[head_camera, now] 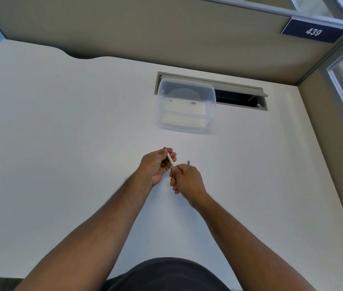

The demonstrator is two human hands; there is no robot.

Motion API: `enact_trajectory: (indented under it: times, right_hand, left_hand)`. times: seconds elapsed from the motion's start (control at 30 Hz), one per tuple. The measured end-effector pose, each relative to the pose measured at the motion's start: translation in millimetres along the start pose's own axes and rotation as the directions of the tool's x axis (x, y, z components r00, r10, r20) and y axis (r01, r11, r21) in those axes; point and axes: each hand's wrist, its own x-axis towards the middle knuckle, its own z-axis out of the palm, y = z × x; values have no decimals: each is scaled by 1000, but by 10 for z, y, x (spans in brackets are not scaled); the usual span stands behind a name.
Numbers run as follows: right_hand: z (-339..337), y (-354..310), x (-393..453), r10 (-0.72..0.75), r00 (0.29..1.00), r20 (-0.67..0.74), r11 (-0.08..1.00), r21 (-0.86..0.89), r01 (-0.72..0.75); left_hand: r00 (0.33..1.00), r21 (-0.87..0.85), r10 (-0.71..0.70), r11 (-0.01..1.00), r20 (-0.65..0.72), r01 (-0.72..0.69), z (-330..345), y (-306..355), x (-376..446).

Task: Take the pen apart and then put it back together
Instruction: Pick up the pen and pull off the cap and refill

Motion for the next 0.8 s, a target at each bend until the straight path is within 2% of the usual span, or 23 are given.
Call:
enact_trajectory:
  times: [0.1,0.2,0.27,0.33,0.4,0.47,0.53,0.67,0.73,0.8]
  right_hand:
    - [52,43,-5,-81,986,-149,978,-201,50]
    - [55,68,-9,-101,979,-177,980,-188,68]
    - [31,47,-2,-54,995,-88,995,-85,46]
    - [-12,-8,6,26,997,71,999,36,-28]
    - [-81,-58,25,110,962,248,979,139,-148]
    - [-152,-77,50,146,926,347,953,200,-226]
    - [-183,-49,85,136,939,316,971,144,-189]
    - [-97,164,80,73,992,99,984,-170,-56]
    - [-89,248,76,62,997,41,983,-174,-54]
    - [-117,268,91,69,996,48,983,-176,-60]
  left_hand:
    - [1000,-36,0,999,-24,-1,6,-8,14]
    - [1000,-38,-6,999,-20,5,-15,-8,19]
    - [1000,-31,-17,999,-2,17,-48,-1,21]
    - [1000,-29,-28,999,8,28,-90,24,32]
    - [999,-24,-40,999,20,41,-123,55,35]
    - [998,-17,-48,999,32,49,-135,67,30]
    - [999,-11,-45,999,10,45,-116,50,33]
    - [995,-93,1,996,-99,-10,-142,226,123]
    - [997,-66,0,998,-82,-5,-188,362,163]
    - [998,-18,-14,1000,-59,13,-231,408,174]
